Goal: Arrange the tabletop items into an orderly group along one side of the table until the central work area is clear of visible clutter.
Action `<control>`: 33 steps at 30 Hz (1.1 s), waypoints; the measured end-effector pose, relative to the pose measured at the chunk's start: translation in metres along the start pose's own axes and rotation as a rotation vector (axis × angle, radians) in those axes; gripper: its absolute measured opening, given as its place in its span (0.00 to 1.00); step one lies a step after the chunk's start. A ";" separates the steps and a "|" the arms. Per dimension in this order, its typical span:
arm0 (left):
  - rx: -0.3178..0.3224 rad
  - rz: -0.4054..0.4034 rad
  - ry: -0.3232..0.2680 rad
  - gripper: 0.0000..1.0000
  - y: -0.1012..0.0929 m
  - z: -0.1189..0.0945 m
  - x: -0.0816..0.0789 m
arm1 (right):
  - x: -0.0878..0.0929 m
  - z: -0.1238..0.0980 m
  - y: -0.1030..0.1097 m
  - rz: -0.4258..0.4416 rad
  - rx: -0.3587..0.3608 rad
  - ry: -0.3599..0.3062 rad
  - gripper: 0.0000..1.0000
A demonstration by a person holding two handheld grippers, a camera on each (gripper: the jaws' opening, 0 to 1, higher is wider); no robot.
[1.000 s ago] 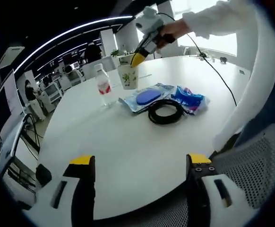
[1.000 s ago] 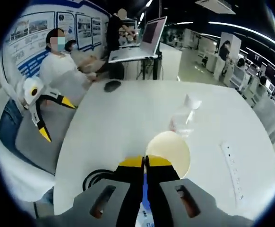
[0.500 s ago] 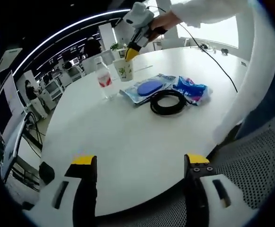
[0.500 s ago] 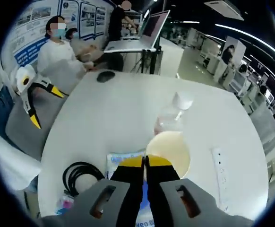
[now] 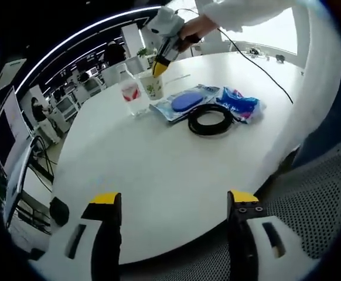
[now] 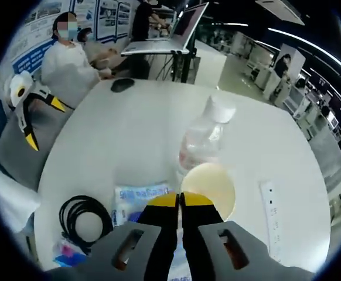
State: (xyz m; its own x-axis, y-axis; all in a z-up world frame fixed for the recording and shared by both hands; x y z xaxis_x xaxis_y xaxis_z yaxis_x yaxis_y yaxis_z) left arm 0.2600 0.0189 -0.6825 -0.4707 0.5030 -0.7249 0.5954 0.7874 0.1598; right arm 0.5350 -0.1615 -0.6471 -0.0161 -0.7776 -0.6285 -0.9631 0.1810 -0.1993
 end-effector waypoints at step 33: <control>0.005 0.018 0.080 0.69 0.001 0.003 0.013 | 0.012 0.027 -0.004 0.036 -0.015 0.014 0.00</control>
State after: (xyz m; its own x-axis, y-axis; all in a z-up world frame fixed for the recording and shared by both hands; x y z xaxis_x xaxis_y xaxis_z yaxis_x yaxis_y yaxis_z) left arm 0.2568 0.0250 -0.6936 -0.5100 0.5444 -0.6660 0.6076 0.7761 0.1691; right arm 0.5459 -0.1550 -0.6740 -0.0548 -0.7793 -0.6243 -0.9657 0.2004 -0.1654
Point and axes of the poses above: the point that each gripper's makers call its tool centre point, and the gripper's own axes: z roughly forward along the fingers, y roughly to its left, x roughly out of its underside, the point moved 3 cm from there along -z, roughly backward along the fingers, and after that the axes turned 3 degrees about -z, right-handed, at the moved point
